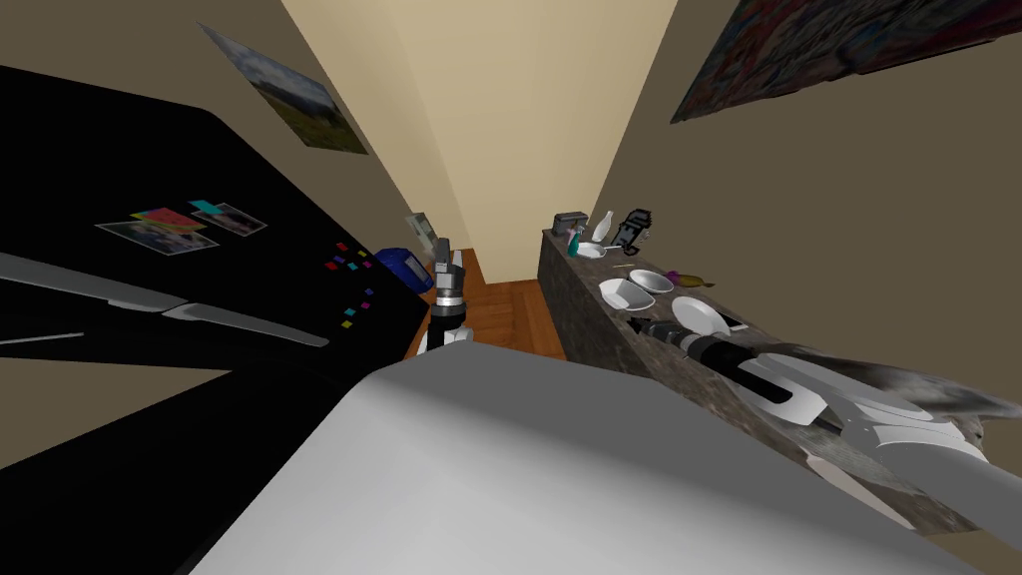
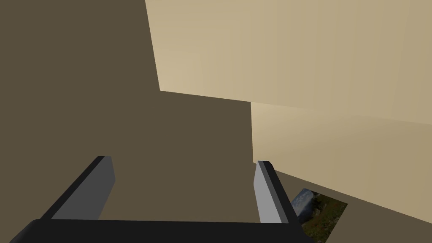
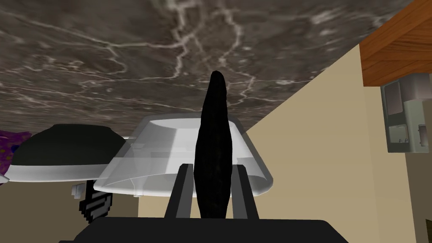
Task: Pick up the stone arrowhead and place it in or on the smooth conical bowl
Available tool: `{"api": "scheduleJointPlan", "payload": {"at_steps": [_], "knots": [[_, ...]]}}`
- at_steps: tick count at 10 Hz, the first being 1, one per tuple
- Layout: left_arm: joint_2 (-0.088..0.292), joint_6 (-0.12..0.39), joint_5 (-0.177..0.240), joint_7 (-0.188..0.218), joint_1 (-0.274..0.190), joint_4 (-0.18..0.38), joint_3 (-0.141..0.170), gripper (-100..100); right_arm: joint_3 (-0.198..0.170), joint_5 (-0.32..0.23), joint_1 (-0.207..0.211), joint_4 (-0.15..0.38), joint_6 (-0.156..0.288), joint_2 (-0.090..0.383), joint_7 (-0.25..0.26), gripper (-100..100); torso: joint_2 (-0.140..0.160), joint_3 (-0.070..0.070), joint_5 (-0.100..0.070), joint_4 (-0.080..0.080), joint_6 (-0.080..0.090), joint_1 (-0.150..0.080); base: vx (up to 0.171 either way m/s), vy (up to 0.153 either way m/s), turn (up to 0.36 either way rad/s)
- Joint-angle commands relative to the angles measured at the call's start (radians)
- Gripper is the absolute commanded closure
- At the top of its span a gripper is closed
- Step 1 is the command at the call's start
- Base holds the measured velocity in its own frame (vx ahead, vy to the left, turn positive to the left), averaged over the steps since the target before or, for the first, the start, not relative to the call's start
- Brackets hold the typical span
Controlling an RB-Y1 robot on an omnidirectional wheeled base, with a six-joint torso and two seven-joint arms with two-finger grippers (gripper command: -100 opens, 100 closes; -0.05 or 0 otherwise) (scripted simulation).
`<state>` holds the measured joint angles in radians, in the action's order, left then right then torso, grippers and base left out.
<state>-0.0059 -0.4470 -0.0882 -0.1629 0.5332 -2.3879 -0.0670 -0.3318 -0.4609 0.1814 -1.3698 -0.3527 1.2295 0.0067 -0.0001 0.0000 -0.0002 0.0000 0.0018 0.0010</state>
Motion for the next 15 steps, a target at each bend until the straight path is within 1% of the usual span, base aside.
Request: {"api": "scheduleJointPlan", "payload": {"at_steps": [1,2,3,4,5,6,8,9,10,13,14,15], "knots": [[0.0,0.0,0.0,0.0,0.0,0.0,0.0,0,0.0,0.0,0.0,0.0,0.0,0.0,0.0,0,0.0,0.0,0.0,0.0,0.0,0.0,0.0,0.0,0.0],[0.0,0.0,0.0,0.0,0.0,0.0,0.0,0,0.0,-0.001,0.003,-0.011,-0.007,0.009,-0.001,100,0.0,0.0,0.0,0.0,0.0,0.0,0.003,0.001,-0.157],[0.0,0.0,0.0,0.0,0.0,0.0,0.0,0,0.0,-0.001,0.008,-0.027,-0.011,0.021,-0.004,100,0.001,0.0,0.0,0.0,0.002,0.0,0.006,0.006,-0.257],[0.0,0.0,0.0,0.0,0.0,0.0,0.0,0,0.0,-0.001,0.004,-0.016,-0.01,0.013,-0.001,100,0.001,0.001,0.0,0.0,0.003,0.0,0.001,0.005,-0.064],[0.0,0.0,0.0,0.0,0.0,0.0,0.0,0,0.0,-0.001,0.005,-0.017,-0.011,0.015,-0.001,0,0.001,0.001,0.0,0.0,0.0,0.0,0.0,0.0,0.0],[0.0,0.0,0.0,0.0,0.0,0.0,0.0,0,0.036,0.005,-0.032,0.023,0.007,0.019,-0.012,100,0.001,0.0,0.0,0.0,0.0,0.0,0.004,0.065,0.014],[0.0,0.0,0.0,0.0,0.0,0.0,0.0,0,0.062,0.009,-0.064,0.051,0.019,0.021,-0.019,100,-0.001,0.0,0.002,0.001,-0.001,0.007,0.002,0.115,0.016],[0.0,0.0,0.0,0.0,0.0,0.0,0.0,0,0.09,0.012,-0.103,0.084,0.032,0.024,-0.026,100,-0.001,0.0,0.003,0.001,-0.001,0.01,-0.016,0.151,0.008],[0.0,0.0,0.0,0.0,0.0,0.0,0.0,0,0.09,0.012,-0.103,0.084,0.032,0.024,-0.026,100,-0.001,0.0,0.004,0.002,-0.003,0.012,-0.01,0.105,0.013],[0.0,0.0,0.0,0.0,0.0,0.0,0.0,0,0.136,0.014,-0.17,0.139,0.051,0.027,-0.036,100,-0.006,-0.002,0.006,0.003,-0.009,0.015,0.014,0.11,0.024],[0.0,0.0,0.0,0.0,0.0,0.0,0.0,0,0.136,0.014,-0.17,0.139,0.051,0.027,-0.036,100,-0.008,-0.002,0.008,0.003,-0.011,0.018,0.009,0.068,0.018],[0.0,0.0,0.0,0.0,0.0,0.0,0.0,0,0.151,0.015,-0.194,0.158,0.058,0.028,-0.039,100,-0.009,-0.003,0.007,0.003,-0.012,0.016,0.01,0.069,0.022]]}}
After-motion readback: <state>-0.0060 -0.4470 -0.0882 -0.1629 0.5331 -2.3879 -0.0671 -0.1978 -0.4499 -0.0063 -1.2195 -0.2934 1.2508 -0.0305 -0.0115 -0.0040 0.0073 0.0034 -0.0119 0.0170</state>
